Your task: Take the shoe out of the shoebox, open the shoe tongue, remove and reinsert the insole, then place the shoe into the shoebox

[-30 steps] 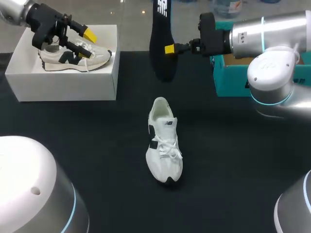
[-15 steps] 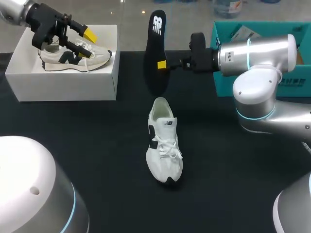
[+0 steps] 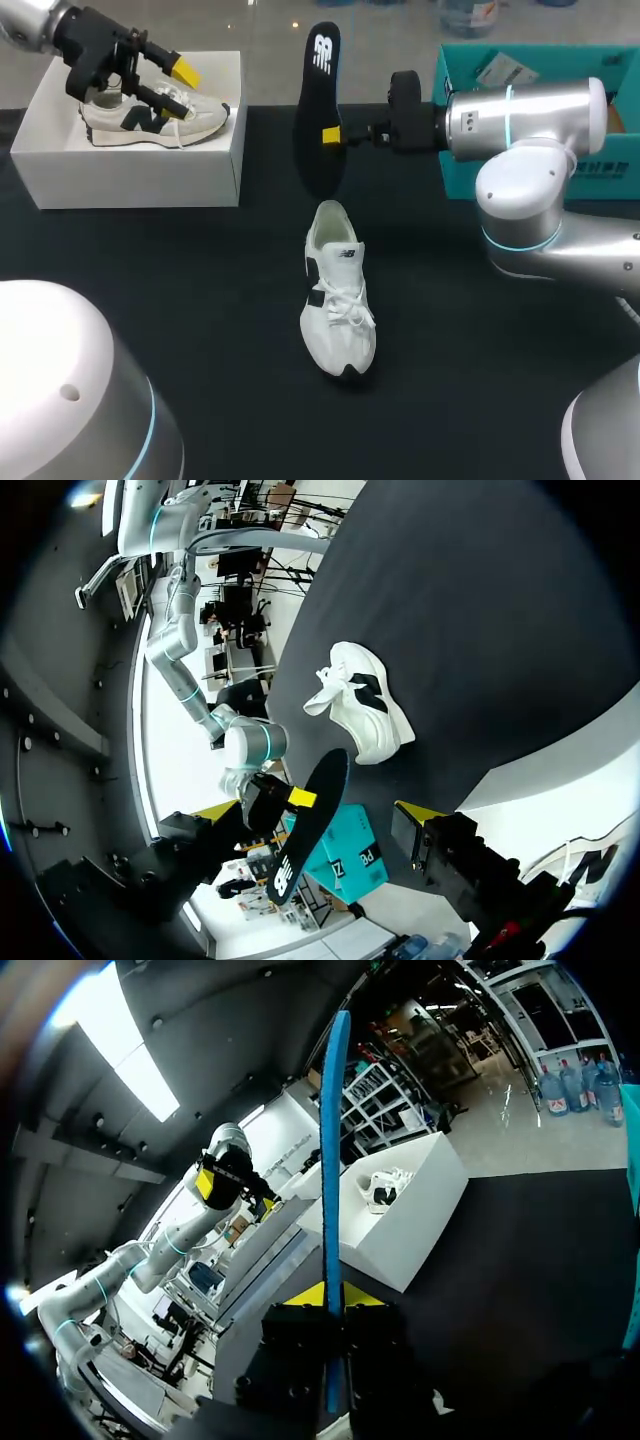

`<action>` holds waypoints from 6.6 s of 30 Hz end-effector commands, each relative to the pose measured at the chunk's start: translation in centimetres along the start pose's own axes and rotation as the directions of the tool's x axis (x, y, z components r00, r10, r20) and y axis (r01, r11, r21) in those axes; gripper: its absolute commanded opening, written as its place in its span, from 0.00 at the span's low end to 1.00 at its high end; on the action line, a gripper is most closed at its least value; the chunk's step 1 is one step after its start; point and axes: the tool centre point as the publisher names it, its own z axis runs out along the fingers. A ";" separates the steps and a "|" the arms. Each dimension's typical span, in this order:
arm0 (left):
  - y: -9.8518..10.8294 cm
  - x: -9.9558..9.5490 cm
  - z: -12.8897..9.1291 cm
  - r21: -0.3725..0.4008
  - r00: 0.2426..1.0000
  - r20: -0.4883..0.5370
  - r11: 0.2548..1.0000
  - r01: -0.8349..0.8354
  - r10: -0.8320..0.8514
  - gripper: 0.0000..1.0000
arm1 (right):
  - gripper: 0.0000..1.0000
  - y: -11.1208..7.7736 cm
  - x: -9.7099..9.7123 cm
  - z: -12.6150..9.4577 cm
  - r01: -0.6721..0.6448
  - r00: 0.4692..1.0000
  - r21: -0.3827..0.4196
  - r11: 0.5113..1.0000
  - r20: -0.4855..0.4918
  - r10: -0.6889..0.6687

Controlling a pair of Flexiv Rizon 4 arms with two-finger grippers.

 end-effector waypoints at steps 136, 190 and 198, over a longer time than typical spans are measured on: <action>0.1 0.0 -0.1 0.004 1.000 -0.002 1.000 -0.001 0.001 1.00 | 0.00 -9.4 -3.6 -3.3 -0.008 0.999 0.142 0.990 -0.050 0.015; 0.1 0.0 -0.1 0.004 1.000 -0.002 1.000 -0.001 0.001 1.00 | 0.00 -7.0 -2.4 -0.5 0.226 0.972 -0.031 0.974 -0.049 -0.228; 0.1 0.0 -0.1 0.004 1.000 -0.002 1.000 -0.001 0.001 1.00 | 0.00 -8.5 -2.8 -0.3 0.234 0.971 -0.011 0.972 -0.050 -0.234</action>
